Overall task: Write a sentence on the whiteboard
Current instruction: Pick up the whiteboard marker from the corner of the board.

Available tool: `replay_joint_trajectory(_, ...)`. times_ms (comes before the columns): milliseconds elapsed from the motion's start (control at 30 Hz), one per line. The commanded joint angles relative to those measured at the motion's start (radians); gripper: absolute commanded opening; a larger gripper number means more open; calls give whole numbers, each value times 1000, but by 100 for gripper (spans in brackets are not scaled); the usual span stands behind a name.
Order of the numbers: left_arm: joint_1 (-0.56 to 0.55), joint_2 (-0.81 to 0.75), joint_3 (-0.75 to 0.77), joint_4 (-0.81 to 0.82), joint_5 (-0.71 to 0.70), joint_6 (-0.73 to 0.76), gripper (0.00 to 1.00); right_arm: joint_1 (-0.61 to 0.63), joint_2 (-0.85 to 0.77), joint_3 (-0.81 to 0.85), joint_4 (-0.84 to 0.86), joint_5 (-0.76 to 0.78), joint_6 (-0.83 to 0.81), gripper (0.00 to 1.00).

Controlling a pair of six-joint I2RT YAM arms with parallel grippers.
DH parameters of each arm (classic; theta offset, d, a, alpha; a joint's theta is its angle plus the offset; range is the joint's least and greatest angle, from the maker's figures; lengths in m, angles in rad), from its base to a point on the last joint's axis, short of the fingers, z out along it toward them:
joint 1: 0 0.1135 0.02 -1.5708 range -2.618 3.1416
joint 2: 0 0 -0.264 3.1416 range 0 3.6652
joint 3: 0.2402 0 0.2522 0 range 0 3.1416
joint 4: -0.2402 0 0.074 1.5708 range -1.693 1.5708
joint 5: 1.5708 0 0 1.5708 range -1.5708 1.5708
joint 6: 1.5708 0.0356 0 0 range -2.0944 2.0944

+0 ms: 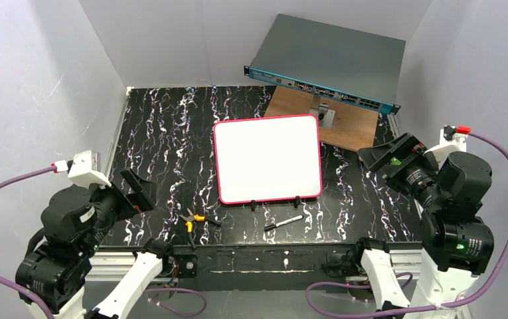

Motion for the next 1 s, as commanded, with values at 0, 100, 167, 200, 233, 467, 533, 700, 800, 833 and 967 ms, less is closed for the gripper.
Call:
replay_joint_trajectory(0,-3,-14,-8,31,-28,2,99,-6,-9,11,-27,-19,-44,98)
replay_joint_trajectory(100,-3,10,-5,4,-15,-20,99,-6,-13,-13,-33,-32,-32,98)
replay_joint_trajectory(167,-4,24,-6,-11,-7,-32,99,-6,-17,-36,-33,-38,-19,99)
replay_joint_trajectory(200,-3,28,-12,-7,7,-32,99,-5,-20,-51,-31,-40,-12,98)
replay_joint_trajectory(233,-3,26,-20,1,29,-28,99,-6,-20,-62,-30,-42,-6,98)
replay_joint_trajectory(467,-3,-73,-185,242,372,112,99,-5,-36,-121,-48,-10,65,98)
replay_joint_trajectory(533,-4,-28,-216,244,501,151,99,-6,-42,-130,-65,5,79,98)
replay_joint_trajectory(700,-4,79,-231,247,542,198,99,-5,-51,-147,-88,16,73,98)
replay_joint_trajectory(800,-6,111,-265,305,588,201,99,-5,-55,-173,-92,15,68,98)
replay_joint_trajectory(833,-18,119,-281,326,607,199,99,-5,-55,-182,-94,13,70,98)
replay_joint_trajectory(967,-68,162,-341,378,618,208,99,-5,-50,-203,-98,9,93,99)
